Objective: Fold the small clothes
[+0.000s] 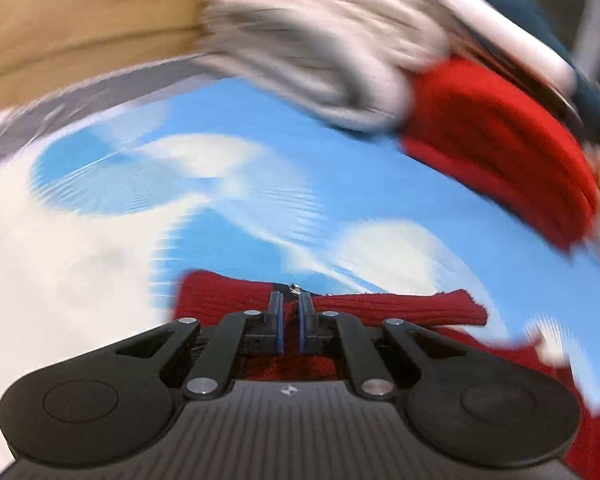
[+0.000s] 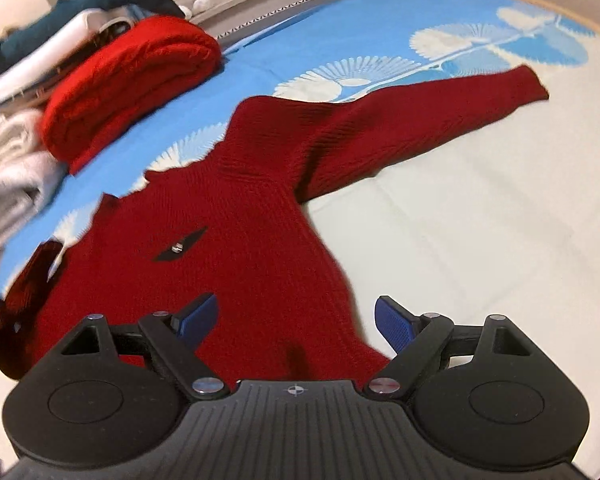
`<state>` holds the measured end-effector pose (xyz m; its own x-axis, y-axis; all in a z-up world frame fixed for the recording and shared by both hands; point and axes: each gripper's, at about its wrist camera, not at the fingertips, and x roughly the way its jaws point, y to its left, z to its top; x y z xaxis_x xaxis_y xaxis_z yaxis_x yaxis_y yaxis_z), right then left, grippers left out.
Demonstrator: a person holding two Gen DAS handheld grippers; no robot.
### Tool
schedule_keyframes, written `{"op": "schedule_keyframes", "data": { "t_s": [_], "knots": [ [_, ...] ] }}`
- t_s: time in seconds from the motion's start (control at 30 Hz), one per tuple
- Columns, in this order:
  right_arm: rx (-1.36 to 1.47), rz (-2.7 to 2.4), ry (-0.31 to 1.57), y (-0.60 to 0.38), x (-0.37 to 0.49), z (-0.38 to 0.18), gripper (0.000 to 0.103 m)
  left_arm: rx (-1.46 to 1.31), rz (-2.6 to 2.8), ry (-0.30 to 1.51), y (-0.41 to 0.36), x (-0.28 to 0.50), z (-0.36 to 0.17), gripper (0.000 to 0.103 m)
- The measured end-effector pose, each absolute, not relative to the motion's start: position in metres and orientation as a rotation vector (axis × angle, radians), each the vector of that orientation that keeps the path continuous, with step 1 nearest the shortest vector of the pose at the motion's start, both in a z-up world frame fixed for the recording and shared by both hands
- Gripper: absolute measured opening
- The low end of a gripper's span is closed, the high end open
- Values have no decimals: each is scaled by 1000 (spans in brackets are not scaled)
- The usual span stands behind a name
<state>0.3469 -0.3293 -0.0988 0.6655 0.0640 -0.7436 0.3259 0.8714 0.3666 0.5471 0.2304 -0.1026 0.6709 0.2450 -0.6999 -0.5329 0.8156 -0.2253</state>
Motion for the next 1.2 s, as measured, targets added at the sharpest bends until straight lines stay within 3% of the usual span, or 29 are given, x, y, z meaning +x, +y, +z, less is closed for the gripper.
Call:
{"op": "schedule_keyframes", "data": {
  "t_s": [0.07,0.17,0.3,0.37,0.43,0.47,0.5,0.53,0.7,0.9,1.07,1.1,1.13,1.17,1.2],
  "knots": [
    [524,-140,844,-327,345,-99,86,-568,568,716,283,533,-113,0],
    [520,-146,850,-324,345,-100,86,-691,703,759,348,505,-140,0],
    [548,-210,818,-335,349,-100,86,-776,729,792,376,492,-160,3],
    [628,-256,762,-352,351,-96,86,-812,647,757,374,494,-153,16],
    [748,-299,682,-375,353,-92,87,-782,601,750,362,499,-143,51],
    [802,-312,646,-386,353,-91,87,-763,591,747,354,501,-137,63],
    [867,-330,604,-399,353,-91,87,-745,585,744,345,504,-132,87],
    [912,-346,577,-411,354,-92,87,-724,589,735,334,503,-128,99],
    [1005,-509,407,-483,378,-102,87,-659,485,752,276,487,-108,100],
    [1234,-527,539,-554,424,-176,82,-488,472,794,194,439,-104,100],
    [1078,-500,481,-543,463,-178,90,-410,442,891,156,429,-136,100],
    [1039,-502,465,-539,468,-179,80,-399,440,905,153,432,-140,100],
    [983,-513,457,-536,471,-179,27,-393,433,914,149,434,-143,100],
    [925,-523,475,-541,476,-178,14,-388,420,914,145,437,-145,100],
    [881,-530,492,-545,479,-180,13,-385,411,908,143,440,-145,100]
  ]
}}
